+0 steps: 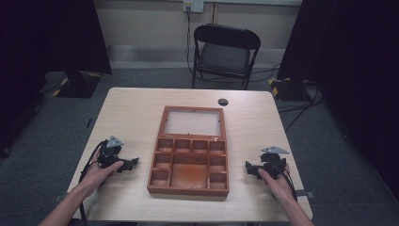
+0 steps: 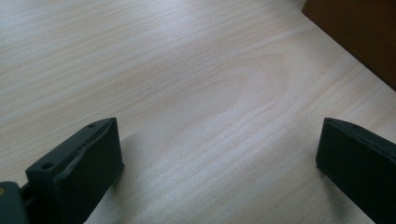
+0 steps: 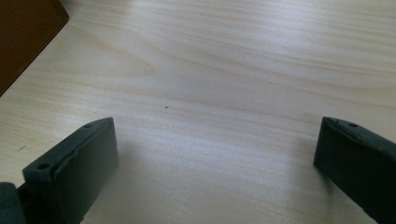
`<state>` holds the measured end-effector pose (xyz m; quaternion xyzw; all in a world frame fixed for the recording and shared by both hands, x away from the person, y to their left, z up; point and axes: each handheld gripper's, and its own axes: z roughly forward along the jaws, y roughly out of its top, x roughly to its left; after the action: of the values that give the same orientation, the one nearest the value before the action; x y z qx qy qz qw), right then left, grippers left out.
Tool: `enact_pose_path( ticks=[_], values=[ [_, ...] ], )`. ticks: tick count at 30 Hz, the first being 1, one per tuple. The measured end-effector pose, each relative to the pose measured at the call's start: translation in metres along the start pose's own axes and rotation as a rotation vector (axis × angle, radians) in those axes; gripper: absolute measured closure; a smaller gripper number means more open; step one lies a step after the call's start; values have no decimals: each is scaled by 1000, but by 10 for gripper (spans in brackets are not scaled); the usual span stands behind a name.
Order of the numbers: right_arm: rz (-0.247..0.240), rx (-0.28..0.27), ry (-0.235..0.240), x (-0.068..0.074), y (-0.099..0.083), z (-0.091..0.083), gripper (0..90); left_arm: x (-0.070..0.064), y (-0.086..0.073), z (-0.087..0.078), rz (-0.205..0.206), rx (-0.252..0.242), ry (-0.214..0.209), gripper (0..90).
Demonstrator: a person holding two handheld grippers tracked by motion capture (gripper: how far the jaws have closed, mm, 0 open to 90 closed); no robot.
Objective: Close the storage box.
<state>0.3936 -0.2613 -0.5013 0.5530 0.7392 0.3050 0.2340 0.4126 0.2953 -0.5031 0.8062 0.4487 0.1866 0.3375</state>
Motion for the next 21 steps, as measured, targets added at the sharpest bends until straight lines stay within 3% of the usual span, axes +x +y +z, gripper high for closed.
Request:
enact_pose_path(
  ticks=[11,15,18,19,21],
  values=[
    [0,7,-7,2,0,-1,0,0,0,0,-4,-1,-4,0],
    [-9,1,3,3,0,-2,24,3,0,-3,-11,-1,9,71],
    [-21,3,14,3,1,-3,83,5,1,-6,-53,-16,16,124],
    [-20,-11,23,2,3,-5,181,5,1,-6,-59,-17,15,161],
    [-17,-12,23,2,3,-5,129,5,2,-7,-72,-16,-2,163]
  ],
)
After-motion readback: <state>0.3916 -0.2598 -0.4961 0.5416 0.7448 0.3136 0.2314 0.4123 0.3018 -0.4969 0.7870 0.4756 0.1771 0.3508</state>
